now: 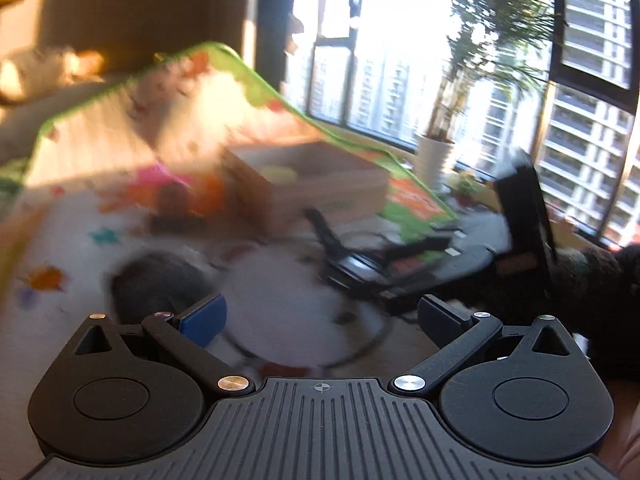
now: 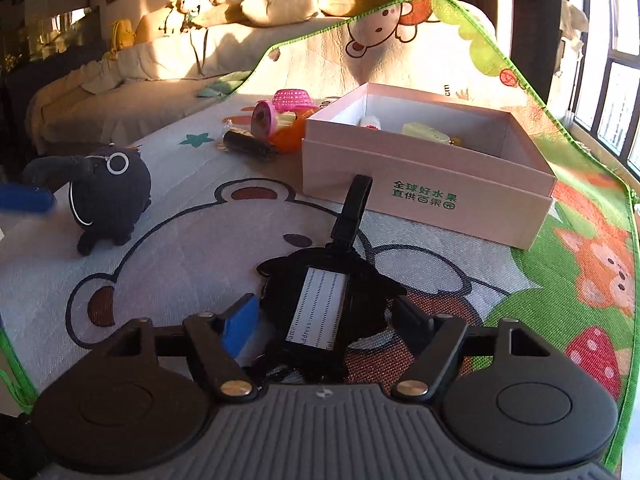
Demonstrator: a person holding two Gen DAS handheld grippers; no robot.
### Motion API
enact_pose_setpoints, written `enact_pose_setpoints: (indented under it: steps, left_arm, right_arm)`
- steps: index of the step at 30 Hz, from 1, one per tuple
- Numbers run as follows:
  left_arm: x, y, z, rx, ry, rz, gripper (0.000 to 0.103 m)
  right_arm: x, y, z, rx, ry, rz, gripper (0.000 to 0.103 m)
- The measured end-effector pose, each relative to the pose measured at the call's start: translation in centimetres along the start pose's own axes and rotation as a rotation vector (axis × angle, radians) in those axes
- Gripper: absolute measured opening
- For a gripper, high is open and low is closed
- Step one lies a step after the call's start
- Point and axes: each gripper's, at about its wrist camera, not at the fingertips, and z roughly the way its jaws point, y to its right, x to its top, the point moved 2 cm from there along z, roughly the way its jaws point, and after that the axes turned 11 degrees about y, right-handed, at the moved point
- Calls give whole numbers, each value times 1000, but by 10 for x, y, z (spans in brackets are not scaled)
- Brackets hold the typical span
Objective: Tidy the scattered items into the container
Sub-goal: 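Grasp the black gadget with the right tool while the left tool grasps the black plush cat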
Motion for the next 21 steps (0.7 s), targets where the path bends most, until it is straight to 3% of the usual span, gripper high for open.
enact_pose_setpoints:
  steps: [4, 6, 9, 15, 21]
  left_arm:
    - [0, -30, 17, 232, -30, -27, 103]
    - [-6, -40, 35, 286, -73, -67, 103]
    - [-12, -43, 55, 313, -106, -81, 103]
    - [-11, -43, 75, 357, -79, -30, 103]
    - [-17, -53, 79, 384, -83, -58, 103]
  right_arm:
    - [0, 2, 0, -5, -1, 10, 82]
    - [-1, 1, 0, -11, 0, 5, 83]
    - [-1, -1, -1, -19, 5, -6, 84]
    - [-2, 2, -2, -33, -6, 31, 86]
    - [1, 3, 1, -36, -17, 64, 86]
